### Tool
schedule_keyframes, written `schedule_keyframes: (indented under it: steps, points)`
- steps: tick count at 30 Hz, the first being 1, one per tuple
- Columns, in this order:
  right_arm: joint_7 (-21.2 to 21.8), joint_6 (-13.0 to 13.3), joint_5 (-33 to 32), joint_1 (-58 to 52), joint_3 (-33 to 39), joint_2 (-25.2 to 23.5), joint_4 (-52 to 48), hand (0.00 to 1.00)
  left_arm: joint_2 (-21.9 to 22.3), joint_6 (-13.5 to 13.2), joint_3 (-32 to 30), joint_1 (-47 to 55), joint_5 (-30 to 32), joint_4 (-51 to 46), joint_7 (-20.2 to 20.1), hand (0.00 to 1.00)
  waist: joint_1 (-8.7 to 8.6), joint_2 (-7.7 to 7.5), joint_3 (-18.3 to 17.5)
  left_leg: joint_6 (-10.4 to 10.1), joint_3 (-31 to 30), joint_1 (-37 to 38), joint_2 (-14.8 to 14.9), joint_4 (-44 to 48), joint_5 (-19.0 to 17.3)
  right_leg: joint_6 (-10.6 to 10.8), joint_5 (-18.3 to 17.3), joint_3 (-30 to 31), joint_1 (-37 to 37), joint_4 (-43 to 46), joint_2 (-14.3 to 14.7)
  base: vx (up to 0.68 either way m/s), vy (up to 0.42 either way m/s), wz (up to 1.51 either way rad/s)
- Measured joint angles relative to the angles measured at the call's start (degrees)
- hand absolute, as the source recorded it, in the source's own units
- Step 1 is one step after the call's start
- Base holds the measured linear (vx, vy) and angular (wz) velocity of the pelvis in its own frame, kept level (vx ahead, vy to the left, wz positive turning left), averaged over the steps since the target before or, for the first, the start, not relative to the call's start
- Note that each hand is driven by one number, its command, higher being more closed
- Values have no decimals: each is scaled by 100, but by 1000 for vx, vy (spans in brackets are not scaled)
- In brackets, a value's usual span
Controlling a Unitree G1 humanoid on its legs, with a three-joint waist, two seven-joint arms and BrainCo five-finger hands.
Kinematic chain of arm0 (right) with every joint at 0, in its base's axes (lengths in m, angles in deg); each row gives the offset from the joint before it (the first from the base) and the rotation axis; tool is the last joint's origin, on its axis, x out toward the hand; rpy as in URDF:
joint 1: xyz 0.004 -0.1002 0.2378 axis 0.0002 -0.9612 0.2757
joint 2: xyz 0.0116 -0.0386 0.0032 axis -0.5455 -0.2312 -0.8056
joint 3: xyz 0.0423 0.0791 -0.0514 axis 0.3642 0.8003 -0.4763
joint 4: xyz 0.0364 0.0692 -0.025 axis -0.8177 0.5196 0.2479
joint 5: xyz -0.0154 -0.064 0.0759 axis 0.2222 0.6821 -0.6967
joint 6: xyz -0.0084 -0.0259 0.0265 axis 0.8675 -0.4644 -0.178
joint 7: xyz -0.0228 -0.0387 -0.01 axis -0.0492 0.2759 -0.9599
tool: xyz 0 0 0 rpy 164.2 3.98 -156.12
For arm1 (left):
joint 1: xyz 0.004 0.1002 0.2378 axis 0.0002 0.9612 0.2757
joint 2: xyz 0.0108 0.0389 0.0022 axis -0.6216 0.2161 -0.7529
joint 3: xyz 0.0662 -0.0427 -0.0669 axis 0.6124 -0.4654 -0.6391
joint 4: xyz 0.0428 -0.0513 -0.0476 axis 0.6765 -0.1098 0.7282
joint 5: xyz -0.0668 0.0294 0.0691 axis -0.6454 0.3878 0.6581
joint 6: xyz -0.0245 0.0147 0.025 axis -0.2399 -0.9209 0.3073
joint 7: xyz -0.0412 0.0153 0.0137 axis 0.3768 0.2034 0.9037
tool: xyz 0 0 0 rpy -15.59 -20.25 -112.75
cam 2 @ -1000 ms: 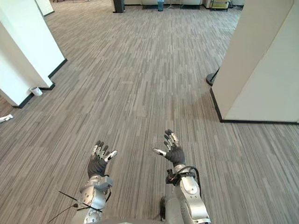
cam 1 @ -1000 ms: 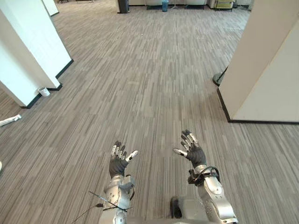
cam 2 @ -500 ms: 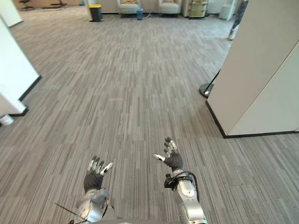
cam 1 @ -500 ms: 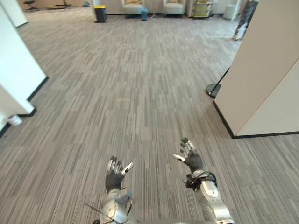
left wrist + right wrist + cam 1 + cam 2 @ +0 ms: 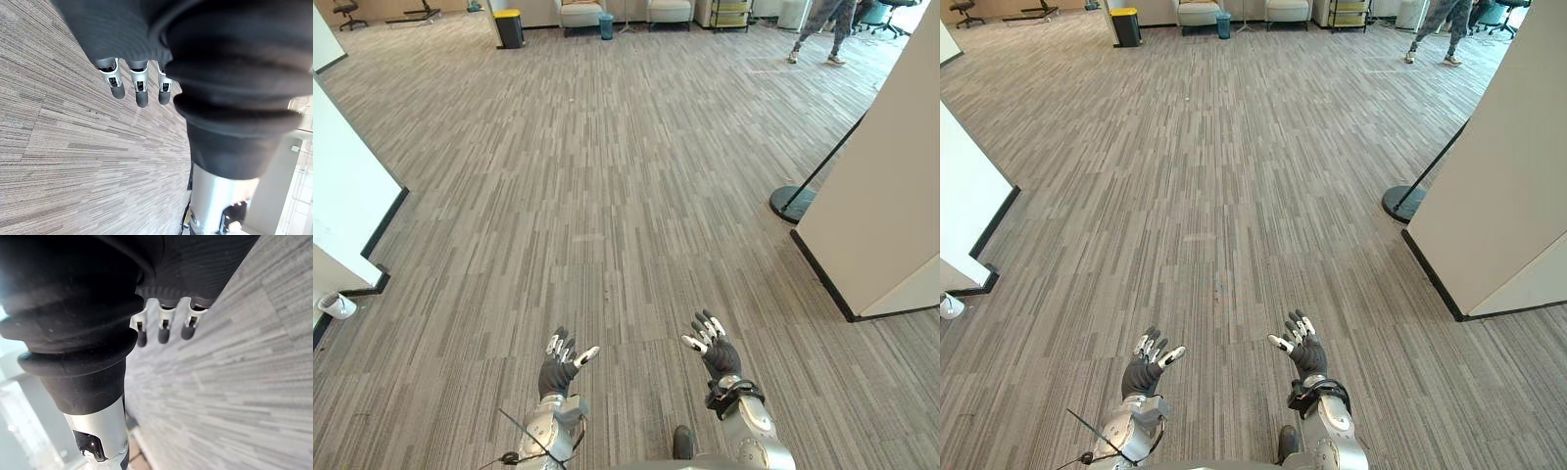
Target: Organize washtable
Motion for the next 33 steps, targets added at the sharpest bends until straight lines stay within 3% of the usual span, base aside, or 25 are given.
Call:
schedule_keyframes:
  steps: [10, 12, 13, 14, 16, 17, 19, 20, 21, 22, 23, 24, 26, 27, 28, 29, 30, 31, 32, 33]
  points:
    - [-4, -7, -7, -269, 292, 105, 175, 0, 63, -20, -13, -14, -77, 72, -24, 0, 24, -27, 68, 45, -80, -62, -36, 73, -96, 30, -23, 53, -50, 41, -19, -2, 2, -1]
    - [-14, -2, -10, -282, 478, 111, 164, 0, 140, -33, -4, -53, -76, 71, -47, 0, 29, 7, 153, 114, -151, -265, -36, 278, -276, 180, -430, 17, -374, 556, -97, -49, 63, 13]
    - [-19, 4, -10, -276, 627, 152, 127, 0, 169, -38, 0, -115, -76, 39, -142, 0, 25, -2, 384, 143, -280, -322, -109, 467, -394, 337, -953, -12, -683, 1326, -223, -57, 74, 23]
    - [-22, 4, -10, -327, 669, 160, 34, 0, 121, -44, -19, -132, -71, -84, -185, 0, 29, -121, 583, 193, -358, -334, -183, 625, -498, 326, -1391, -5, -1019, 2227, -444, -65, 71, 30]
    - [-22, 6, -11, -504, 682, 109, -74, 0, -45, -43, 8, -116, -66, -84, -266, 0, -15, -255, 697, 347, -554, -314, -320, 671, -608, 229, -1758, 104, -1504, 3289, -721, 80, -47, 50]
    - [1, 3, -58, -519, 705, 54, -87, 0, -153, -45, 4, -111, -60, -83, -269, 0, -15, -241, 716, 351, -651, -336, -239, 649, -615, 143, -1854, 148, -1792, 3531, -664, 235, -154, 65]
    - [116, 4, -155, -383, 782, 32, -79, 0, -209, -54, 6, -186, -53, -77, -275, 0, -39, -111, 861, 182, -943, -352, 10, 610, -720, 307, -1697, 155, -2298, 3060, -748, 310, -241, 57]
    - [113, 4, -198, -335, 875, -1, -70, 0, -210, -54, 19, -240, -51, -62, -274, 0, -54, -122, 948, 84, -1055, -150, 38, 483, -786, 530, -1294, 84, -2383, 2551, -860, 429, -333, 43]
    - [106, 5, -219, -336, 903, -15, -71, 0, -212, -54, 35, -270, -51, -61, -273, 0, -98, -167, 983, -23, -1119, 67, 30, 348, -851, 586, -1061, -27, -2384, 2211, -961, 507, -376, 33]
    - [105, 1, -220, -344, 898, 40, -63, 0, -188, -72, 72, -295, -42, -5, -272, 0, -162, -159, 975, -192, -1159, 393, 123, 164, -982, 355, -508, -125, -2359, 2317, -969, 467, -336, 21]
    - [105, 4, -220, -368, 894, 121, -67, 0, -123, -72, 110, -346, -25, 92, -271, 0, -185, -9, 942, -191, -1164, 542, 255, 77, -1028, 231, -554, -209, -2405, 2608, -837, 530, -294, -7]
    - [101, 2, -223, -292, 902, 195, -58, 0, 25, -89, 191, -408, 8, 150, -279, 0, -133, 226, 893, -328, -1193, 607, 455, 154, -741, 66, -1072, -225, -2600, 3156, -684, 568, -329, -31]
    - [104, -4, -226, -175, 902, 234, -72, 0, 123, -101, 393, -542, 10, 170, -288, 0, -153, 171, 920, -786, -1395, 325, 548, 1193, -49, -223, -1551, -290, -2534, 3695, -583, 607, -448, -36]
    - [105, -3, -225, -176, 904, 239, -72, 0, 133, -111, 432, -560, 12, 179, -304, 0, -142, 174, 917, -925, -1451, 143, 633, 1768, 193, -256, -1702, -313, -2348, 3639, -507, 568, -467, -36]
    - [112, -3, -225, -157, 872, 238, -77, 0, 210, -152, 482, -570, 10, 220, -382, 0, -115, 205, 928, -861, -1595, -446, 869, 3316, 1028, -315, -1950, -305, -1903, 3401, -283, 599, -384, -50]
    - [96, 4, -237, -87, 874, 234, -77, 0, 310, -155, 495, -566, -28, 313, -413, 0, -62, 291, 977, -703, -1723, -1114, 1069, 5023, 1202, -434, -2080, -310, -1351, 3091, -8, 593, -332, -58]
    - [82, 8, -253, -88, 889, 247, -78, 0, 340, -146, 496, -553, -51, 358, -410, 0, -9, 309, 1000, -516, -1717, -1418, 1132, 5732, 1078, -484, -2122, -289, -1049, 2925, 119, 579, -224, -64]
    - [25, 30, -317, -20, 891, 288, -99, 0, 316, -135, 478, -496, -76, 393, -404, 0, 88, 253, 1032, -53, -1556, -1883, 1120, 6590, 775, -563, -2177, -202, -450, 2579, 279, 597, -185, -55]
    - [-40, 76, -391, -18, 893, 304, -140, 0, 293, -133, 441, -461, -77, 387, -401, 0, 177, 179, 1038, 234, -1288, -2175, 1089, 6737, 578, -565, -2179, -123, -47, 2294, 327, 734, -199, -53]
    - [-65, 123, -459, -2, 892, 309, -217, 0, 283, -144, 397, -424, -79, 367, -397, 0, 249, 112, 1028, 386, -1011, -2428, 1039, 6617, 432, -565, -2178, -28, 290, 2023, 329, 731, -166, -48]
